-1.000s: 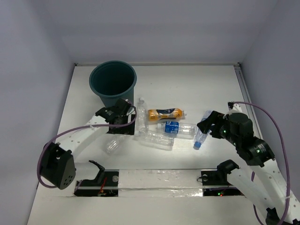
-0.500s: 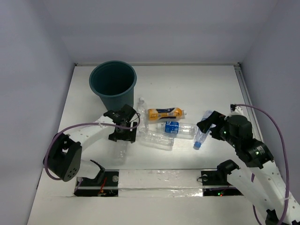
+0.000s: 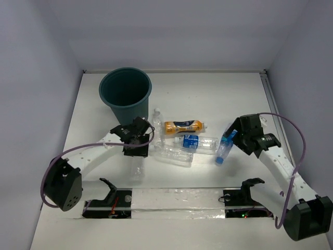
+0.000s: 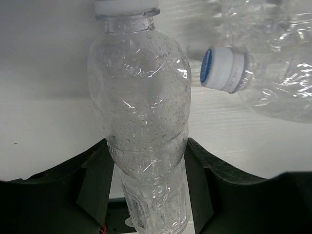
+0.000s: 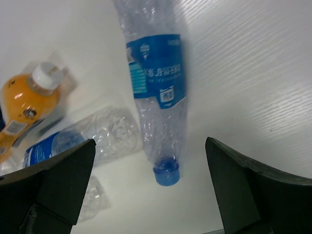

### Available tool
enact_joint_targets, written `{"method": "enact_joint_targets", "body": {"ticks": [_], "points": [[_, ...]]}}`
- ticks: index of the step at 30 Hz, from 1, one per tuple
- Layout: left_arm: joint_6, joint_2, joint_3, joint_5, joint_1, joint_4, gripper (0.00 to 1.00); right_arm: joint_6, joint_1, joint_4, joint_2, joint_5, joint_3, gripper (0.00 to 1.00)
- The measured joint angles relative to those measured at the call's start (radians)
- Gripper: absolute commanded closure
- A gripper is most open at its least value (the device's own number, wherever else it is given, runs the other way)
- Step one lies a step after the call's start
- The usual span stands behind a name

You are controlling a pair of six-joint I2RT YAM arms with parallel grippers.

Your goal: Put the plastic bottles in the bin

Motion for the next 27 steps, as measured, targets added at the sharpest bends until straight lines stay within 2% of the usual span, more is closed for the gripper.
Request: {"method": "enact_joint_targets", "body": {"ticks": [9,14,17,20,21,23,24,27], "points": [[-0.026,-0.283,-0.004,0.074,-0.012,-0.014,0.79,-0.029,-0.09,0.004,0.133,0.083,0.051,0.01],[-0.041,-0.365,0.089,0.15,-0.013,-0.072,0.79,-0.102,-0.135,0.048,0.325,0.088,0.086,0.11],[-0.041,-0.351,0.259,0.172,-0.013,-0.098,0.79,-0.151,-0.16,0.071,0.433,0.059,0.119,0.13],[-0.031,-0.291,0.481,0.175,-0.013,-0.087,0.79,-0.196,-0.168,0.092,0.528,0.035,0.18,0.2],[-0.026,-0.267,0.551,0.173,-0.013,-0.086,0.79,-0.21,-0.169,0.105,0.557,0.031,0.2,0.26],[-0.008,-0.196,0.713,0.157,-0.013,-0.097,0.79,-0.234,-0.169,0.129,0.605,0.026,0.232,0.34],[0.003,-0.151,0.804,0.142,-0.013,-0.099,0.79,-0.241,-0.169,0.142,0.625,0.024,0.24,0.42],[0.037,-0.03,1.029,0.094,0.004,-0.108,0.79,-0.261,-0.169,0.166,0.656,0.022,0.246,0.54]]}}
